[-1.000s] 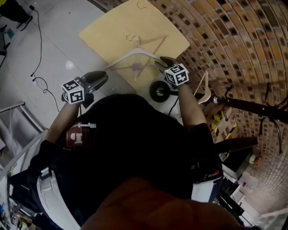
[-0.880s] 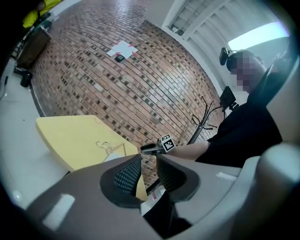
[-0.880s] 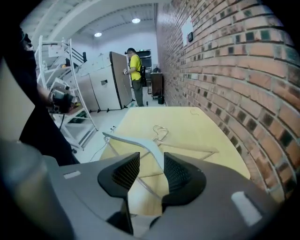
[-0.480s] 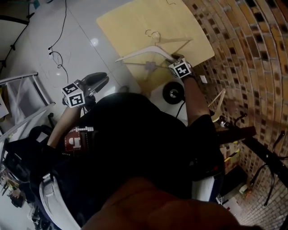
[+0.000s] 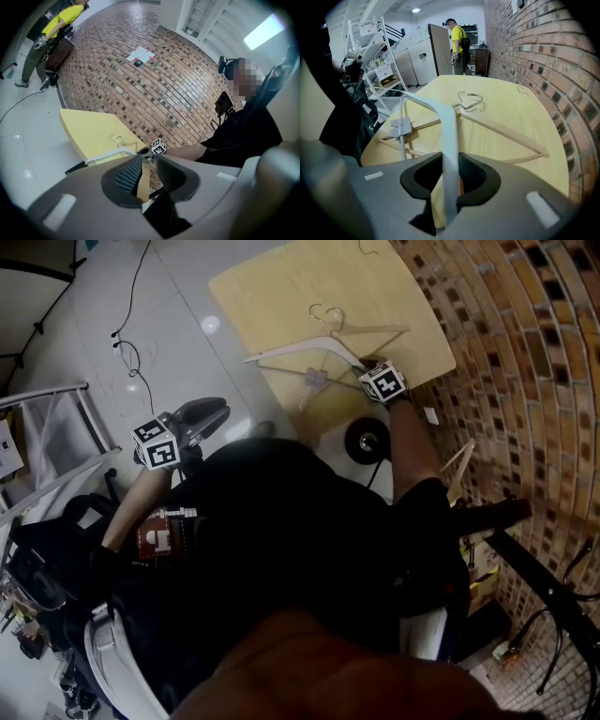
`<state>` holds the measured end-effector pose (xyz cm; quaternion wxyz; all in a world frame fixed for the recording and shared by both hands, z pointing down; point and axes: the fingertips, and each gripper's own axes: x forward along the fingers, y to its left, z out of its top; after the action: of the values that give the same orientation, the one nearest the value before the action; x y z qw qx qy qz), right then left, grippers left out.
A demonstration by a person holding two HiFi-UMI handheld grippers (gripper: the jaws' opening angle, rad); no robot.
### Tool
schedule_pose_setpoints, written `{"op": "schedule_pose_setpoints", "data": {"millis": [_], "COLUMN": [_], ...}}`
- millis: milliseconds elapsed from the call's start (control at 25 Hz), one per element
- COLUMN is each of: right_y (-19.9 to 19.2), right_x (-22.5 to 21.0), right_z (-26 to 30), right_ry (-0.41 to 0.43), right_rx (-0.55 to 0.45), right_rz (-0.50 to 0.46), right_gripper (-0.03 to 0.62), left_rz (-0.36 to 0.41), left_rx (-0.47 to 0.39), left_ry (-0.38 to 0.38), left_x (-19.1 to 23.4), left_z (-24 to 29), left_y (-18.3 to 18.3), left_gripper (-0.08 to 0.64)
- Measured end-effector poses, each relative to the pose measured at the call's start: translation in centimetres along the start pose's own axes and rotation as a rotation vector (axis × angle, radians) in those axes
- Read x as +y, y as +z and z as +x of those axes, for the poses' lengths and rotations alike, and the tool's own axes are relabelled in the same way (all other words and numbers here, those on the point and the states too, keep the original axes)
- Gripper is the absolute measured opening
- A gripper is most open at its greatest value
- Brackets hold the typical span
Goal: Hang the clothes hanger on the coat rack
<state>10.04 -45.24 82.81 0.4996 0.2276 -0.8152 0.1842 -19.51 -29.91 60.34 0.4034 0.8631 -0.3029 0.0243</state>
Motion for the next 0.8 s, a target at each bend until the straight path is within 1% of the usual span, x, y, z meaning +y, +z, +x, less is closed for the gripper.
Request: {"op": "schedule_pose_setpoints", "data": {"millis": [120,360,560,800], "right_y": [0.7,2.1,4.2,8.0], "right_x": [0.2,0.7,2.1,4.4], "right_z": [-0.5,-3.3,-7.5,-14.8], "right_ry": [-0.015,-0.053,-0.134,-0.244], "right_rx": [-0.008,-0.089,-0.137,-0.261], "right_rz": [-0.019,-0.01,-0.024,0.009], "right_gripper": [0.118,0.115,0.115,0.115], "left_rz": [0.005,0.021,0.038,0.089], "left_rx": [-0.001,-0.004,-0.01,0.001], "left_ry": [-0.009,-0.041,-0.09,-0.173], "left_x": [0.2,0.5,0.7,0.2], "left_z": [-0.1,0.5,-0.1,-0.4], "left_y": [0.0,0.7,1.9,3.5], "left_gripper": [0.077,0.077,0.077,0.077]}}
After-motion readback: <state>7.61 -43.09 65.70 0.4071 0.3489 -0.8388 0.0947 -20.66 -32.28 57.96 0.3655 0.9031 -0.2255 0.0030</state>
